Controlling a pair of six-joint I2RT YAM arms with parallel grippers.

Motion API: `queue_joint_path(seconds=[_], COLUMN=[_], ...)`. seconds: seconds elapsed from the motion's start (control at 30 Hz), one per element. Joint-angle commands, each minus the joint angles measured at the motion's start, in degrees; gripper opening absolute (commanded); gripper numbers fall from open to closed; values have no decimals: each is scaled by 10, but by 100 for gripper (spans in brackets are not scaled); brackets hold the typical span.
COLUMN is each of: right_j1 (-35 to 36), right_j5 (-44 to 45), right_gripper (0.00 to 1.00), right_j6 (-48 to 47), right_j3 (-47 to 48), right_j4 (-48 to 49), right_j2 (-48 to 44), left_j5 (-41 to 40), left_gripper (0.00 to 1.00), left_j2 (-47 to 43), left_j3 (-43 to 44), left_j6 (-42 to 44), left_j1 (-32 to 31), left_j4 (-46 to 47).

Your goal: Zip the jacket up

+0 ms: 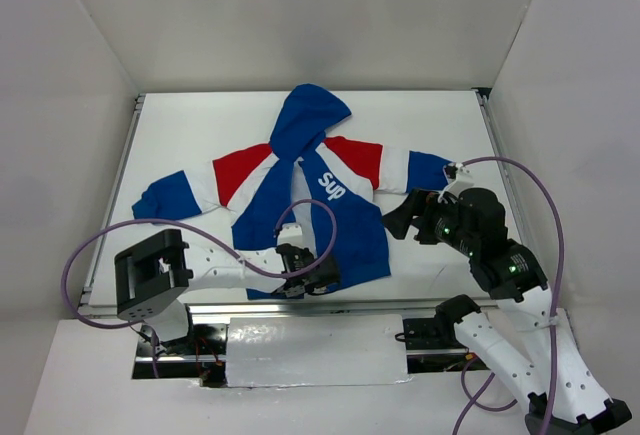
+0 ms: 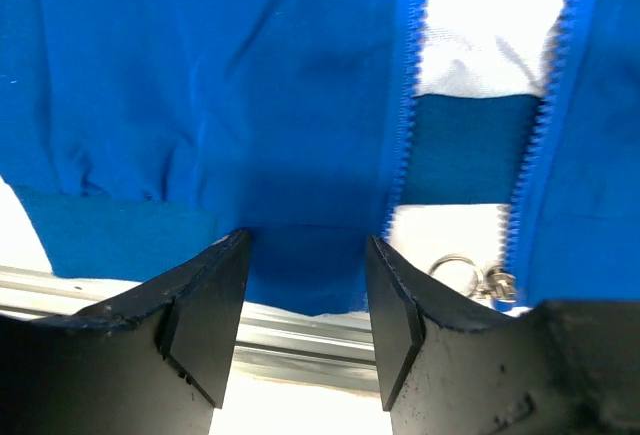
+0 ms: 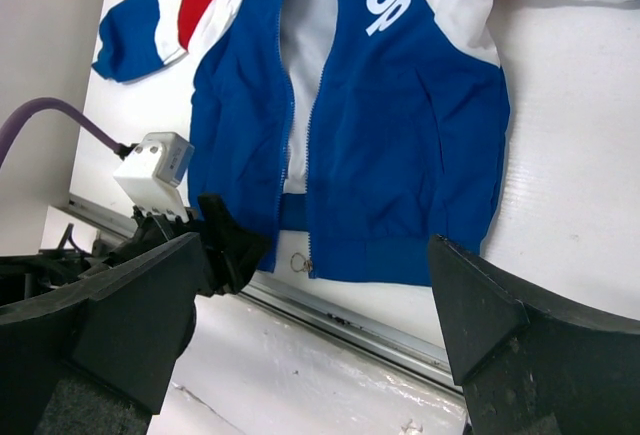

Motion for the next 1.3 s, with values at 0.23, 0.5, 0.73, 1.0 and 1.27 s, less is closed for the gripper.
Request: queue_joint_path(seconds=[0.23,0.5,0.73,1.0,1.27], right_j1=[6,8,10,11,14], right_j5=[-12,-10,-9,-11,-13], right_gripper=[100,100,100,100,100], right_j6=[-14,-15,-16,-17,-19], right_j3=[-9,-12,-13,-16,-16], right_j4=[34,34,35,36,37], right_j2=[9,10,12,15,19], left_j5=[2,18,31,57,44], left_gripper=[65,67,51,31,46], left_j2=[-17,-6,5,22,-5], left_j3=[-18,-29,-47,-74,-68], left_j6=[4,15,16,29,38], left_j1=[1,1,1,11,18], left_j4=[4,33,56,108,102])
